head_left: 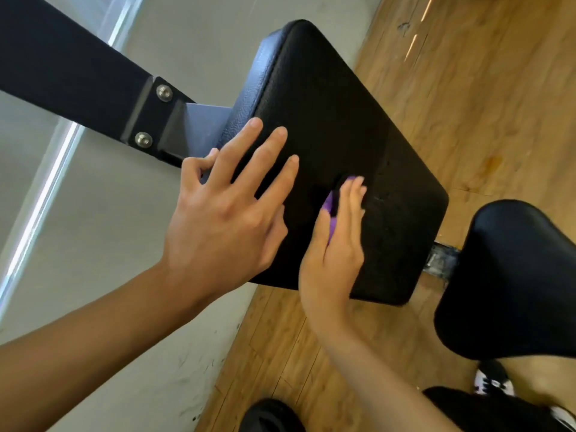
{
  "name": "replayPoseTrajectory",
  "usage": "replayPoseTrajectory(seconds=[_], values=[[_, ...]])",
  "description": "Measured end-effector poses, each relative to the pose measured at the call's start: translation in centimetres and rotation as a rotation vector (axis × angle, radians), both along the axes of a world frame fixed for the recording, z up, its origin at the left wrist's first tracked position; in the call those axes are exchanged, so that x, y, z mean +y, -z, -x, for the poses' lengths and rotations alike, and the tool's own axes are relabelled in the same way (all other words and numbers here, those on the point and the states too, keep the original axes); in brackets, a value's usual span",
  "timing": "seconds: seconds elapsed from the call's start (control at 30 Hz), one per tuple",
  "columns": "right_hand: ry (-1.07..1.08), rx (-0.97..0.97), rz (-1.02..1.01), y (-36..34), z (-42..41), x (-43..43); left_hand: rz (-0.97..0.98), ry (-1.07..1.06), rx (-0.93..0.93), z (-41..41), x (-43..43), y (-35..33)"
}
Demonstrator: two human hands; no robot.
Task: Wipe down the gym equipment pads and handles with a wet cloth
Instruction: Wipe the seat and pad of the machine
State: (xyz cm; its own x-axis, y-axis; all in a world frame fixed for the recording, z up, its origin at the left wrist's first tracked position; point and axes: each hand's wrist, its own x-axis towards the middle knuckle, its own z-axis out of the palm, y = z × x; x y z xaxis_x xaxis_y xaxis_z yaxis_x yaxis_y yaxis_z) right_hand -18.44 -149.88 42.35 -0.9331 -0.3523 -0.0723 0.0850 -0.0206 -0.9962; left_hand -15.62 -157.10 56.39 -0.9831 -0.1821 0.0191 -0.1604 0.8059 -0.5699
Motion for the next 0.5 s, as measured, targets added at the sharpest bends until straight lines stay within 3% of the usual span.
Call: replayPoseTrajectory(seconds=[0.1, 0.33, 0.5], values=[[-0.066, 0.075, -0.016, 1.0, -1.1, 1.1, -0.007, -0.001, -0.007, 0.0, 0.0, 0.0], [0.091, -0.020, -0.108, 1.5, 12.7, -4.7, 0.010, 0.003, -0.033, 0.2, -0.2, -0.2], [0.056, -0.039, -0.080, 0.3, 2.3, -0.6, 0.010, -0.007, -0.029, 0.2, 0.0, -0.2]])
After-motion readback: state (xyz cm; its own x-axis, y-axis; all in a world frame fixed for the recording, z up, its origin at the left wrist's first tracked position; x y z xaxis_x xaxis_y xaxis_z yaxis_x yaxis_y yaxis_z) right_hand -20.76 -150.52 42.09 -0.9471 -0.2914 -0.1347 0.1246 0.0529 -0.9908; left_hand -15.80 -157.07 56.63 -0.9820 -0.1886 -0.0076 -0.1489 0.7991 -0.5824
